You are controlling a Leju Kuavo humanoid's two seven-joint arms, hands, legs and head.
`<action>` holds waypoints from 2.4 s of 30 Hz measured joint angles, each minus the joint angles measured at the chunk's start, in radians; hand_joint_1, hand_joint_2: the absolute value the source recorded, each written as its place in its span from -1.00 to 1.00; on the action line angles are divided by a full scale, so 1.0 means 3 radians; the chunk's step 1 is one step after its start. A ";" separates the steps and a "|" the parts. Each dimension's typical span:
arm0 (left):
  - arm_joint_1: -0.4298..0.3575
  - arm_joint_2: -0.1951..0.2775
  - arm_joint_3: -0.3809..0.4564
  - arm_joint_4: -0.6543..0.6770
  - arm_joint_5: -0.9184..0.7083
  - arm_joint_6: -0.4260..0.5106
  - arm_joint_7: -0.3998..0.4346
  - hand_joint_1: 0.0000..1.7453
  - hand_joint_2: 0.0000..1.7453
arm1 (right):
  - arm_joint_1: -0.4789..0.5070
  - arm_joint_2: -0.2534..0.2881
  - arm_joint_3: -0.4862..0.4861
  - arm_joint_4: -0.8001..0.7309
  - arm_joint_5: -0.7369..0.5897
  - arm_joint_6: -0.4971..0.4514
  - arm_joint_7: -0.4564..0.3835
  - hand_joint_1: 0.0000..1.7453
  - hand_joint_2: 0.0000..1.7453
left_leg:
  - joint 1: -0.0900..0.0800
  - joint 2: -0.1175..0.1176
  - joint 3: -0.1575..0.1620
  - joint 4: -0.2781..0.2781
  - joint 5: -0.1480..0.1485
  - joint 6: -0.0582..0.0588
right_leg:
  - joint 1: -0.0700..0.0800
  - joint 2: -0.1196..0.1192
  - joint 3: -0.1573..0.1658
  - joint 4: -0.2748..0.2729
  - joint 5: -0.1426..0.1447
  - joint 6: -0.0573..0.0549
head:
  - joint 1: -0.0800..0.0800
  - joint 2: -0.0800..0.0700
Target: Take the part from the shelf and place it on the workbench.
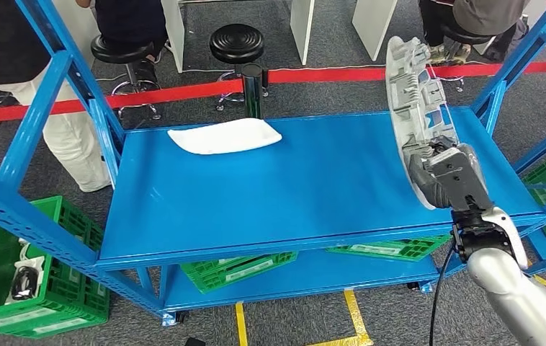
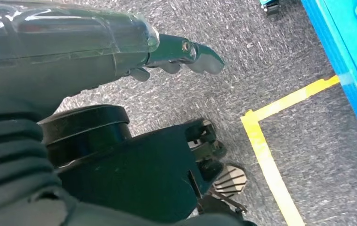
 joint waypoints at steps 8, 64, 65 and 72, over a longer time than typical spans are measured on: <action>0.0002 -0.0006 0.0000 0.0000 -0.0015 0.0201 -0.0246 -1.00 1.00 | 0.0309 0.0135 -0.0287 -0.0554 0.0052 -0.0304 -0.0311 1.00 1.00 | 0.0000 -0.0020 -0.0003 0.0000 0.0000 0.0000 | 0.0000 -0.0007 0.0000 0.0000 -0.0002 -0.0001 | 0.0002 0.0000; 0.0010 0.0379 0.0203 -0.0003 0.0537 -0.0104 -0.0571 -1.00 1.00 | 0.0591 0.1263 0.0817 -0.1660 -0.0017 -0.0340 -0.1613 1.00 1.00 | 0.0004 0.0000 0.0044 -0.0077 0.0064 0.0064 | -0.0008 -0.0008 -0.0319 0.0797 -0.0307 0.0046 | 0.0057 0.0000; 0.0010 0.0378 0.0203 -0.0003 0.0537 -0.0104 -0.0570 -1.00 1.00 | 0.0595 0.1265 0.0820 -0.1647 -0.0017 -0.0343 -0.1613 1.00 1.00 | 0.0004 -0.0006 0.0051 -0.0076 0.0059 0.0056 | -0.0008 -0.0008 -0.0220 0.0588 -0.0178 0.0034 | 0.0060 0.0000; 0.0008 0.0350 0.0205 -0.0005 0.0488 -0.0116 -0.0525 -1.00 1.00 | 0.0656 0.1269 0.0835 -0.1575 -0.0055 -0.0425 -0.1611 1.00 1.00 | 0.0005 -0.0027 0.0018 -0.0039 0.0015 -0.0076 | 0.0016 -0.0014 0.0059 -0.0028 -0.0021 -0.0108 | 0.0038 0.0000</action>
